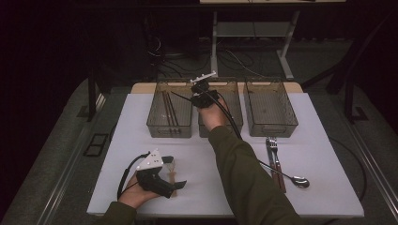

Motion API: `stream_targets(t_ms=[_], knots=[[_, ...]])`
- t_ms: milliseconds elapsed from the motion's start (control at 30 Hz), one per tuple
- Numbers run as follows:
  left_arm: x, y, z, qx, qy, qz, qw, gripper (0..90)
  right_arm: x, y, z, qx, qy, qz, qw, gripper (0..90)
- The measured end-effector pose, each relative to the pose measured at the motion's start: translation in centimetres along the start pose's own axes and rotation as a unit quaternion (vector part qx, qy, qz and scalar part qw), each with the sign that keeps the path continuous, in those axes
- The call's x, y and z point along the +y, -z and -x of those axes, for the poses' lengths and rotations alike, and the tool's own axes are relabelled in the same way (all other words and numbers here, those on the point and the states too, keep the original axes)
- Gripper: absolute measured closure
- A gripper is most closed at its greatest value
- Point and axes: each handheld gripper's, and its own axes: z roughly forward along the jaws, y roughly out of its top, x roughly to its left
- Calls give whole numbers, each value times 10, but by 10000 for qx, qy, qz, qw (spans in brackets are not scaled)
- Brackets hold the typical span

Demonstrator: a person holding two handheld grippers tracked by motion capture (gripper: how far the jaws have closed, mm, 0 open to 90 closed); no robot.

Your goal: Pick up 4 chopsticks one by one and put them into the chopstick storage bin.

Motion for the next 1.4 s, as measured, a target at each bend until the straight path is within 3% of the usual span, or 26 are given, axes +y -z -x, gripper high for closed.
stream_targets(t_ms=[267,367,467,633,700,833,1100,1267,1400], knots=[[0,1,0,-16,-34,24,10000,0,5,-11,-16,24,83,-30,10000,844],[0,1,0,-16,-35,24,10000,0,3,-16,-19,214,109,-157,9996,828],[1,1,0,-8,-36,20,10000,0,3,-15,-20,290,113,-139,9994,748],[0,1,0,-8,-10,19,10000,0,6,-4,-16,465,-2,25,9989,615],[0,1,-1,-2,-39,13,10000,0,7,1,-14,637,-54,91,9979,552],[0,1,0,13,-5,37,10000,0,4,12,-13,785,13,212,9967,443],[0,1,0,41,46,39,10000,0,-12,32,-5,1220,163,471,9913,286],[-1,1,-2,33,5,-16,10000,0,-23,43,5,1396,60,660,9880,201],[0,1,-2,33,43,-3,10000,0,-32,52,12,1478,40,734,9863,191]])
